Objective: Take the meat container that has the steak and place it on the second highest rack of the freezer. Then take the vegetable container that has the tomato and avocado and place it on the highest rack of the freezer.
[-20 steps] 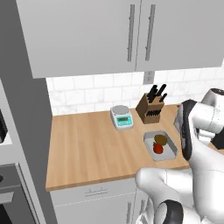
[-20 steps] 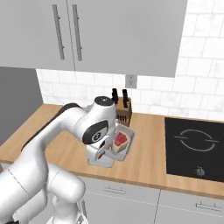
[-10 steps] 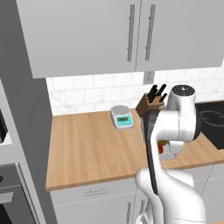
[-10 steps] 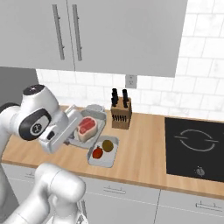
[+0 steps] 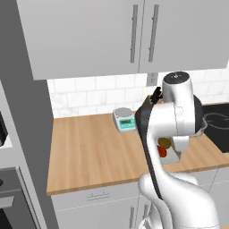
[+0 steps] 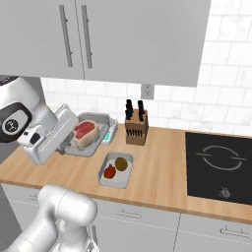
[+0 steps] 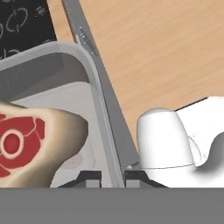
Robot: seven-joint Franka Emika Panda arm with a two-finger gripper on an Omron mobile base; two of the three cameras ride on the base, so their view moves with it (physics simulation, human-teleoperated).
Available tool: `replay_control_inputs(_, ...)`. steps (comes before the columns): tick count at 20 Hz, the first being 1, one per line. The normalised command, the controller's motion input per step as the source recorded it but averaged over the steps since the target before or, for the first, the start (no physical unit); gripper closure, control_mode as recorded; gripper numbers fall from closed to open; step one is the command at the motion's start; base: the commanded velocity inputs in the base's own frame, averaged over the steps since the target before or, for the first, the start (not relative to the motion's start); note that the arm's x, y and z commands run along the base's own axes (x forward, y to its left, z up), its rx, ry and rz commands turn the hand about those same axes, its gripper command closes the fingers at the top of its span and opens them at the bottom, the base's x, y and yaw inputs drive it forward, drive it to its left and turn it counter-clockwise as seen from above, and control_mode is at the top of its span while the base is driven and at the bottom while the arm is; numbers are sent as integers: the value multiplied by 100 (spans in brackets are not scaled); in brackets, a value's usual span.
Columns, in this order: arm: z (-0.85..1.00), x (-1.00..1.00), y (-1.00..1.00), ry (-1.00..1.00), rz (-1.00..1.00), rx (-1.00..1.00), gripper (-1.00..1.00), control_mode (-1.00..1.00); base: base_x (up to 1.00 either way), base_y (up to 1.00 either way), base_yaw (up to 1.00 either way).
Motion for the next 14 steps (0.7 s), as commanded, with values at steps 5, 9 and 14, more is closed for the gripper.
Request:
replay_control_inputs(5,19,12,-32,6,25,4,100,-100,0,0,0)
replay_control_inputs(9,-3,-1,-46,1,32,12,100,-100,0,0,0)
replay_control_inputs(14,-38,-12,-5,-1,19,0,100,-100,0,0,0)
